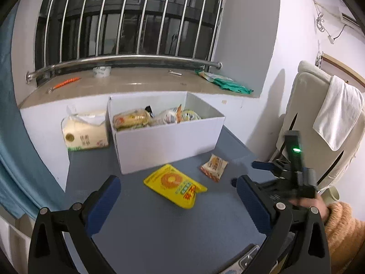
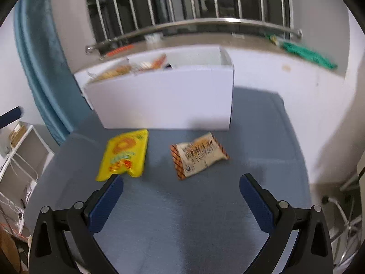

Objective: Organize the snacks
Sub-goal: 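Grasp the square cookie packet with the right tool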

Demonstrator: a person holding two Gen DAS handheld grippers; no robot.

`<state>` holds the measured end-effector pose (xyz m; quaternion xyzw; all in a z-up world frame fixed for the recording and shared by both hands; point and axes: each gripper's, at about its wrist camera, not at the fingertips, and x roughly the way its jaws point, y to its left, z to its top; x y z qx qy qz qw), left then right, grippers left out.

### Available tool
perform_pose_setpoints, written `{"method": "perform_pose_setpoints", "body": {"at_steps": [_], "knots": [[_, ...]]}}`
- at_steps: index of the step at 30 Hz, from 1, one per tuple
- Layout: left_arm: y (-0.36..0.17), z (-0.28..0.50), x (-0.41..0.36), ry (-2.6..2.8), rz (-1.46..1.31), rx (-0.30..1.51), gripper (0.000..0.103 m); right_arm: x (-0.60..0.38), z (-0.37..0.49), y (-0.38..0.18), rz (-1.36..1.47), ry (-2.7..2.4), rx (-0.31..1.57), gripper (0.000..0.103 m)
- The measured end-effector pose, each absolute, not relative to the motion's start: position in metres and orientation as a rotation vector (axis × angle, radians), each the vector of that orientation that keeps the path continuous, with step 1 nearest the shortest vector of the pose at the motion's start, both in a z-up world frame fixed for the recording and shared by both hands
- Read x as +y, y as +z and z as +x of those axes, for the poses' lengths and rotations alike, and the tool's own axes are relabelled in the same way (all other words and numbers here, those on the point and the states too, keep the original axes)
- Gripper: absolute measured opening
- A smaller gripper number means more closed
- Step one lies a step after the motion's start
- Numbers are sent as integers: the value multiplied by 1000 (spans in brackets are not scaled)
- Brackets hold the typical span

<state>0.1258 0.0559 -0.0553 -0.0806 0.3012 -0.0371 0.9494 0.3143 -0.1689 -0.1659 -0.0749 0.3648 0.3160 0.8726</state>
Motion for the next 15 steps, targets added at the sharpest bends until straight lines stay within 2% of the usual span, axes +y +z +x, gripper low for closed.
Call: {"method": "perform_pose_setpoints", "body": {"at_steps": [10,11,12,15], "knots": [[-99,121,67,-51,-207,729,103,-131,379,-209,-273,608,844,103],[-102,122,67,-51,-213,736,103,-129,382,-210,-288,608,843,96],[-105,123,68,-51,-222,744,103,-128,384,-211,-296,614,842,80],[-112,130,65,-61,-238,765,103,-127,390,-211,-292,647,844,74]]}}
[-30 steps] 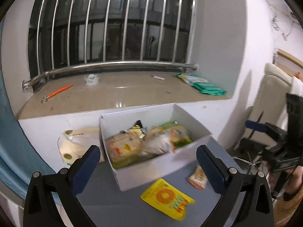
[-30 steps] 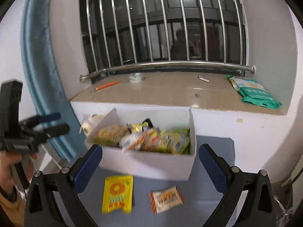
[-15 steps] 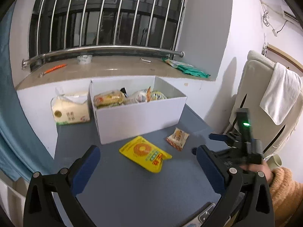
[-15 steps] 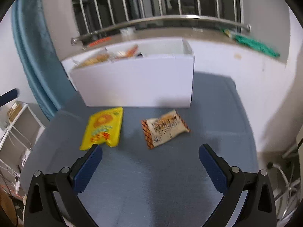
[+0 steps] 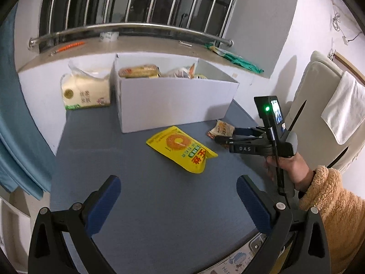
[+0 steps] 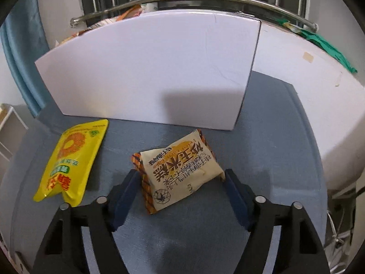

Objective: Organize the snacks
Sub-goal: 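Grasp the square cookie packet with the right tool, then grasp flat yellow packet with left tool while right holds cookie packet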

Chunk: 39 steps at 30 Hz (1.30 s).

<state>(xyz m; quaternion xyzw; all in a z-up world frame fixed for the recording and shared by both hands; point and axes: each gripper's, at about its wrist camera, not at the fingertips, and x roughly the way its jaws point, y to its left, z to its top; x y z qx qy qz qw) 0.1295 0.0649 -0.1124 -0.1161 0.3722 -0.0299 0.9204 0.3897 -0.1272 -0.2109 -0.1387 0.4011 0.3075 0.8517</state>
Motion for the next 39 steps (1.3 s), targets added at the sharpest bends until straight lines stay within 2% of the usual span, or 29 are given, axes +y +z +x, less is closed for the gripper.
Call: {"method": "perform_pose_setpoints", "body": {"at_steps": [3,21,24,32,33,34,36,37,39], "knots": [[-121,142,59,-76,-253,790,103,-134,389,-209,-268,660,845,68],[-180,273,33,176,-338,1049,103,-225,303,-148,-105,659,698,68],[-190,288,24,213,-294,1103,103,-230,298,-147,-84,667,692,68],[-192,296,-6,105,-134,1088,101,-241,289,-146,-20,702,689,68],[-189,295,-7,72,-131,1076,92,-241,288,-147,-21,701,691,68],[-186,293,-7,54,-127,1060,74,-240,288,-148,-20,701,691,68],[-180,289,0,19,-169,1046,53,-239,288,-149,-19,702,695,69],[-179,288,5,-7,-196,1049,46,-238,287,-150,-22,699,696,69],[-176,284,12,-36,-213,1042,41,-237,285,-152,-21,702,701,69]]}}
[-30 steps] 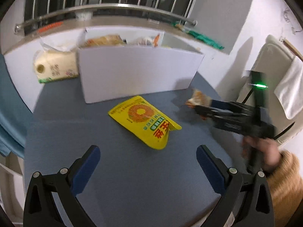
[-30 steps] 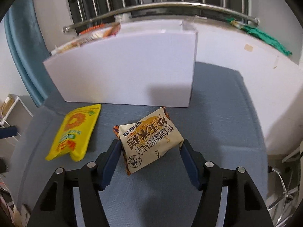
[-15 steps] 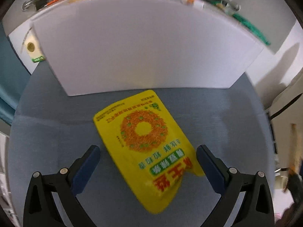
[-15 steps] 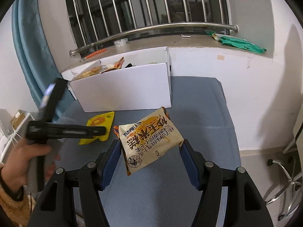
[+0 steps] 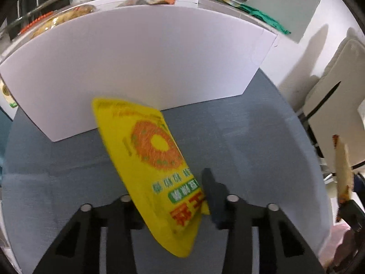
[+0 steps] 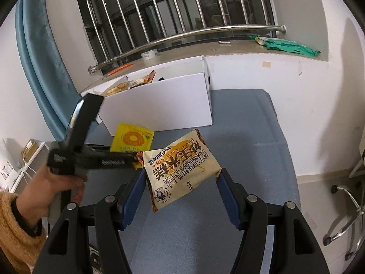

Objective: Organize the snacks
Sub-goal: 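Grasp flat yellow packet with left tool while right holds cookie packet, then carry both packets over the box and open both tools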

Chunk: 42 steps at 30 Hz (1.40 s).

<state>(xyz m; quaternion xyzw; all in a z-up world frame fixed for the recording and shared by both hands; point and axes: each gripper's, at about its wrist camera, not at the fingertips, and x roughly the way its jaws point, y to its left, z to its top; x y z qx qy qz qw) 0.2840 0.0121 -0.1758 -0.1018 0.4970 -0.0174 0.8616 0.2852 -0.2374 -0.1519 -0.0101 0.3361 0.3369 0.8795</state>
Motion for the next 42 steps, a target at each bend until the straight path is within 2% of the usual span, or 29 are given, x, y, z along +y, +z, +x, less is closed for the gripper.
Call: {"method": "perform_pose_setpoints", "body": {"at_steps": [6,13,24,34,42], "knots": [[-144,249,21,-113,-205,926,38,-229,282,-152,-24,714,701,69],[-68,217,30,-139,-154,758,36,-210,280,-136,-27,743,667,69],[-54,210,41,-161,-156,707,34,-181,288,-112,-33,770,628,69],[-7,237,61,-134,-159,585,34,-162,315,-69,-38,769,564,69],[21,317,96,-72,-113,563,33,-125,400,-38,-13,730,591,69]]}}
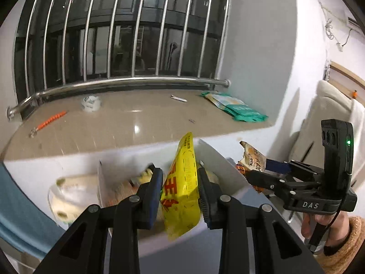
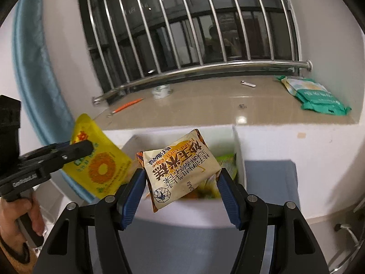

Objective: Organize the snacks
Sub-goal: 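Carry both packets over the box and open both tools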

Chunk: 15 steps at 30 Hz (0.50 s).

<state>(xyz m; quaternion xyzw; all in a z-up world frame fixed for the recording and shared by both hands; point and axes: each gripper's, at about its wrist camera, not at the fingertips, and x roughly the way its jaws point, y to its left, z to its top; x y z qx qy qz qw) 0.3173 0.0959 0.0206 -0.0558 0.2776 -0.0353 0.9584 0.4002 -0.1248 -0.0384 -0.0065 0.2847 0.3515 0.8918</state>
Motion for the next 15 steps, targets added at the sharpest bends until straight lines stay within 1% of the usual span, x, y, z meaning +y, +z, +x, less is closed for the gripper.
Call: {"method": "perform_pose_setpoints", "body": {"at_steps": [5,7,8,9,10,11,12,15], "knots": [[17,370,115,-22,-89,600,33,-103,447,-38,-36,689,621,69],[13,383,118,2,-80,613,35,-96,461,-38,-56,663,622,73],[11,386,119,4,-80,616,37,-94,465,-37,-60,651,619,80],[9,388,120,15,-81,620,52,-91,471,-37,-62,656,622,100],[8,389,121,32,-81,621,80,-88,475,-37,-58,661,630,103],[8,386,121,44,-79,602,93,-88,475,-37,-57,654,627,103],[9,381,120,49,-72,580,103,-88,474,-35,-65,635,618,103],[12,369,114,50,-39,554,103,-91,464,-33,-76,631,590,103]]}}
